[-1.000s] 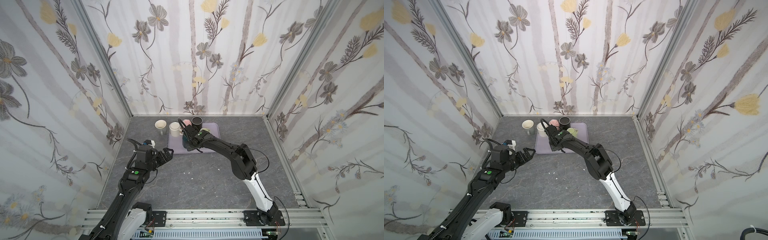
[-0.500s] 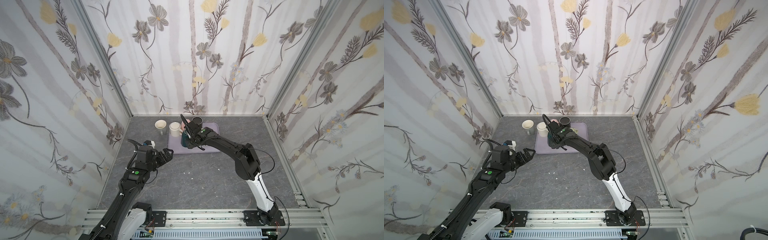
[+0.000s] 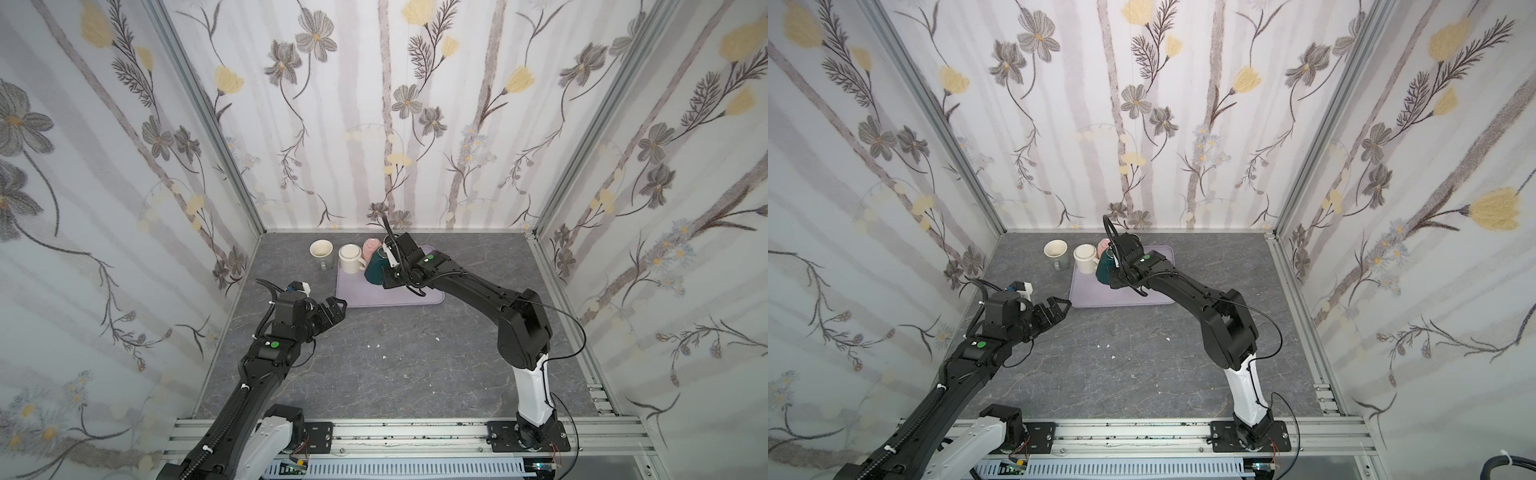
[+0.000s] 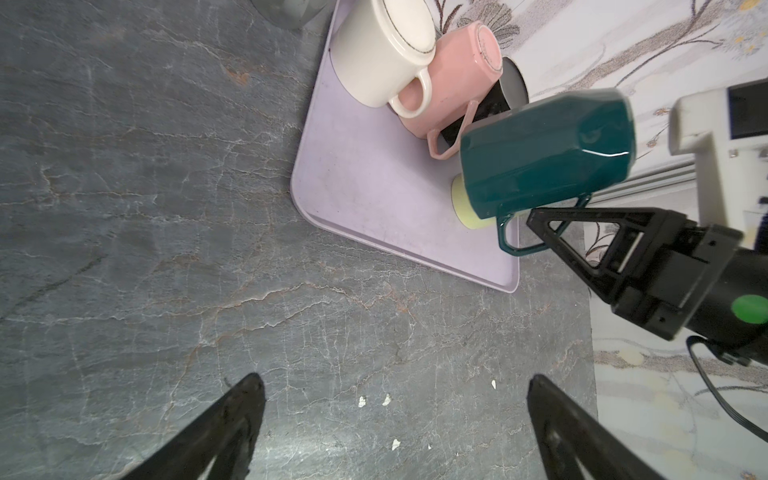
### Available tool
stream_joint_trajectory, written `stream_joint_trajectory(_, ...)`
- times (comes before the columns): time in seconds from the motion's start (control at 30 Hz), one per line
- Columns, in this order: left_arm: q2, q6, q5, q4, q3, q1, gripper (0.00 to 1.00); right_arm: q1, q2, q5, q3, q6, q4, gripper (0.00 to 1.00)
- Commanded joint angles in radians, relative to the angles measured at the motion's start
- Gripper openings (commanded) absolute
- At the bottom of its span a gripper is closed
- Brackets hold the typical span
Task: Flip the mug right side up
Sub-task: 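Carry the dark green mug toward the left gripper while the left arm reaches toward it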
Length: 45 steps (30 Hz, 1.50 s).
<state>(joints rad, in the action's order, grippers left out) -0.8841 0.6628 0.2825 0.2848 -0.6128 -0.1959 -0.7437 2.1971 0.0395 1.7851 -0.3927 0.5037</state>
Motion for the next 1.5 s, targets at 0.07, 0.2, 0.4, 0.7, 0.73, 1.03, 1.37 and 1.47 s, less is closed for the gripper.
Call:
stream_joint_trajectory(0.07,-0.011,0.018,0.011,-0.048,-0.003,0.000,1.00,0.018,-0.081,0.076,-0.087,-0.029,-0.198,0.02)
stream_joint_trajectory(0.2,-0.012,0.026,0.020,-0.065,-0.003,0.000,1.00,0.039,-0.143,0.136,-0.179,-0.059,-0.287,0.02)
stream_joint_trajectory(0.4,-0.037,0.029,0.005,-0.084,-0.016,-0.012,1.00,0.059,-0.206,0.154,-0.266,-0.075,-0.345,0.02)
stream_joint_trajectory(0.7,-0.132,0.036,-0.035,-0.142,-0.092,-0.115,1.00,0.097,-0.301,0.226,-0.389,-0.112,-0.450,0.02)
stream_joint_trajectory(0.73,-0.144,0.040,-0.040,-0.159,-0.098,-0.128,1.00,0.101,-0.310,0.236,-0.401,-0.115,-0.459,0.02)
stream_joint_trajectory(1.03,-0.298,0.060,-0.044,-0.341,-0.179,-0.259,1.00,0.168,-0.431,0.382,-0.575,-0.225,-0.650,0.00)
stream_joint_trajectory(1.37,-0.406,0.089,-0.019,-0.603,-0.208,-0.311,1.00,0.197,-0.496,0.469,-0.655,-0.304,-0.760,0.01)
stream_joint_trajectory(1.47,-0.427,0.105,0.014,-0.681,-0.212,-0.319,0.99,0.201,-0.509,0.495,-0.678,-0.343,-0.811,0.01)
